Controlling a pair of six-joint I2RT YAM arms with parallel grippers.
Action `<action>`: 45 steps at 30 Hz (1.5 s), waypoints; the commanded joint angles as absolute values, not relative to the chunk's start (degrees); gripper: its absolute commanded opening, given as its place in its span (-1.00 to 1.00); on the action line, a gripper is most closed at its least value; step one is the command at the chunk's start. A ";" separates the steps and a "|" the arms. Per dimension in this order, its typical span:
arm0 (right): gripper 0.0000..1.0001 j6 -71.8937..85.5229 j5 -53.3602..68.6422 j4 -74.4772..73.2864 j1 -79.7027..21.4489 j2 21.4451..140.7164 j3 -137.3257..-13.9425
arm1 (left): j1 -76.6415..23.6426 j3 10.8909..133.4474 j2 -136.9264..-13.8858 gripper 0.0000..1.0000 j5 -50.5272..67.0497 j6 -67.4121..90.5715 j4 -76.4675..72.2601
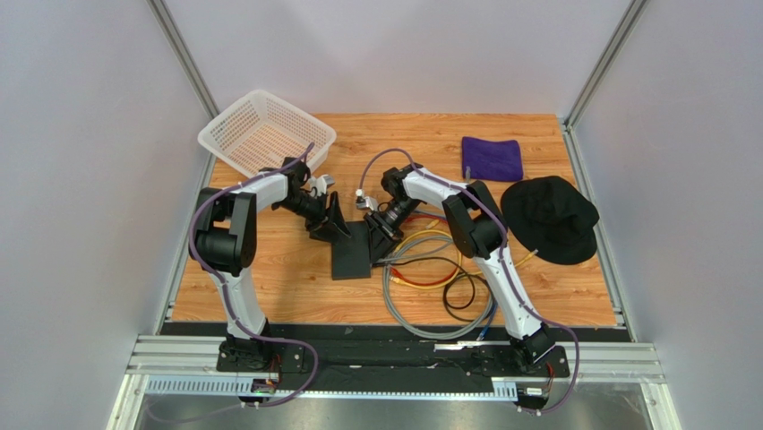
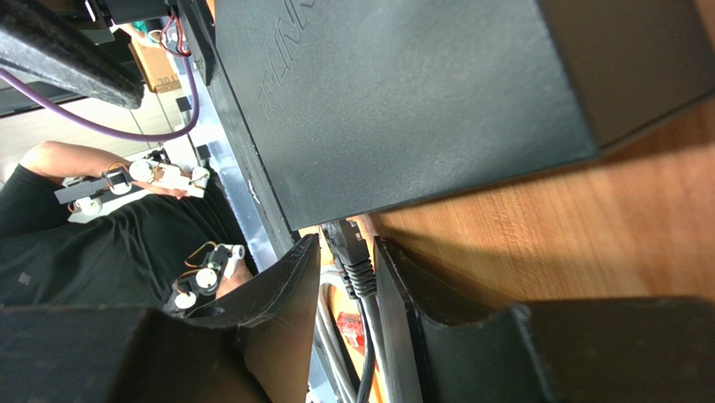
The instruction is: Pull the plug from the switch port
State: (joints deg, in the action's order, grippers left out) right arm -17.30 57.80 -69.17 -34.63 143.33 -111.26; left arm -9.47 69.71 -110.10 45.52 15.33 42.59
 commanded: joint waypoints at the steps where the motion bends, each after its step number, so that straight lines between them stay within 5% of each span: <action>1: -0.24 -17.40 51.59 -66.18 -35.95 146.78 -111.53 | -10.20 68.99 -112.68 0.23 38.67 13.36 41.13; 6: -0.75 -16.00 50.54 -65.30 -36.12 147.22 -111.45 | -10.37 69.26 -112.85 0.23 38.41 13.36 41.22; 11: -1.00 -15.91 49.75 -65.13 -36.12 146.69 -111.27 | -10.55 69.43 -112.94 0.23 38.23 13.18 41.40; 36: -1.00 -39.63 60.73 -89.46 -29.09 146.42 -110.82 | -10.55 69.87 -114.08 0.23 39.20 12.74 41.04; 45: -0.99 -22.41 57.73 -68.82 -27.07 135.27 -101.25 | -10.81 69.79 -113.82 0.23 38.85 12.04 41.04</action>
State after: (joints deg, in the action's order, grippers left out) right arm -26.92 62.70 -72.27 -28.95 140.73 -103.18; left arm -10.70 70.06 -111.35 47.77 15.31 42.44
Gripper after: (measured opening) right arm 0.050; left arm 0.611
